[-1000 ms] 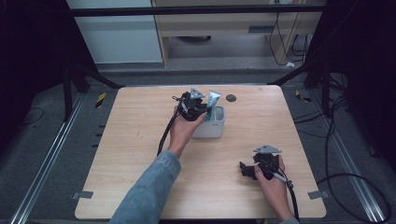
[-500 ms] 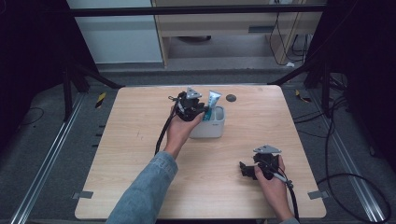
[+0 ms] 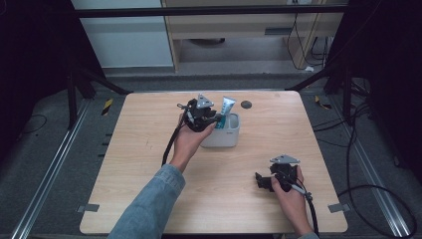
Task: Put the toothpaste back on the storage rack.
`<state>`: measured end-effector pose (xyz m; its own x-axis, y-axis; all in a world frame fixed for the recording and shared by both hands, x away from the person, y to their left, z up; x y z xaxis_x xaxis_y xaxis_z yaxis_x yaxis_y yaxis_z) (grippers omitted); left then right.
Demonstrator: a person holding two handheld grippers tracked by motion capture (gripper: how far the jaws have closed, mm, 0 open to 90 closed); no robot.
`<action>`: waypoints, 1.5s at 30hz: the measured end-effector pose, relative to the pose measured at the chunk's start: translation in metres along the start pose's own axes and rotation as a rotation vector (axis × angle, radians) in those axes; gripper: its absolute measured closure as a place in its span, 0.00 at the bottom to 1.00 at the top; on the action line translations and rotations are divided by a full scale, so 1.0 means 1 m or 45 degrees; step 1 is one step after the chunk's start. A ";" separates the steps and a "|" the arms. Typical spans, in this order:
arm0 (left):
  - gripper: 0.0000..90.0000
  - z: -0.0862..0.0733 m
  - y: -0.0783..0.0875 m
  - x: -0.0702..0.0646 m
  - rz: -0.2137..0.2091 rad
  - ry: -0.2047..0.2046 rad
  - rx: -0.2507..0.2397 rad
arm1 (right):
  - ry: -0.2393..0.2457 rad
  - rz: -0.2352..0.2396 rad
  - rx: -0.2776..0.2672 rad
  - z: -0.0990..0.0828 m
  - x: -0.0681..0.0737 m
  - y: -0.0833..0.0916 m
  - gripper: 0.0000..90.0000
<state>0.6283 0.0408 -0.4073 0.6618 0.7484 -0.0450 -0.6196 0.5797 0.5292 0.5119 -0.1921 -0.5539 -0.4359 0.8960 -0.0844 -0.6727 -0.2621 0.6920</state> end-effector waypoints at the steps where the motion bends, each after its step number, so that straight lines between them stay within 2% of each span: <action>1: 0.73 0.000 0.001 -0.001 -0.004 -0.007 0.002 | 0.000 0.000 0.000 0.000 0.000 0.000 0.01; 11: 0.63 -0.001 0.010 -0.009 0.006 -0.060 -0.005 | -0.001 -0.001 0.000 0.000 0.000 0.000 0.01; 17: 0.49 -0.005 0.012 -0.013 0.014 -0.089 0.022 | -0.001 0.000 0.000 0.000 0.000 0.000 0.01; 20: 0.42 -0.007 0.012 -0.016 -0.001 -0.094 0.040 | -0.001 0.000 0.000 0.000 0.000 0.000 0.01; 26: 0.37 -0.010 0.017 -0.023 -0.048 -0.098 0.052 | -0.001 0.000 0.000 0.000 0.000 0.000 0.01; 31: 0.30 -0.012 0.017 -0.032 -0.090 -0.128 0.068 | -0.001 0.000 0.000 0.000 0.000 0.000 0.01; 33: 0.25 -0.014 0.017 -0.034 -0.088 -0.125 0.074 | 0.002 -0.001 0.001 0.000 0.000 0.000 0.01; 35: 0.15 -0.015 0.017 -0.035 -0.083 -0.122 0.084 | 0.002 -0.002 0.001 0.000 0.000 0.000 0.01; 39: 0.10 -0.020 0.018 -0.039 -0.097 -0.117 0.109 | 0.002 -0.002 0.001 0.000 0.000 0.000 0.01; 45: 0.06 -0.028 0.022 -0.045 -0.108 -0.136 0.140 | 0.004 -0.002 -0.002 0.000 0.000 0.000 0.01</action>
<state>0.5734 0.0285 -0.4171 0.7545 0.6562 -0.0060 -0.5135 0.5961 0.6172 0.5118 -0.1922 -0.5539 -0.4368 0.8952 -0.0881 -0.6742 -0.2610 0.6909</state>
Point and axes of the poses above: each handheld gripper's, and its own axes: y roughly backward along the jaws, z roughly out of its top, x roughly to its left, the point moved 6 cm from there along -y, roughly forward along the jaws, and after that the axes turned 7 degrees about y, right-handed, at the moved point
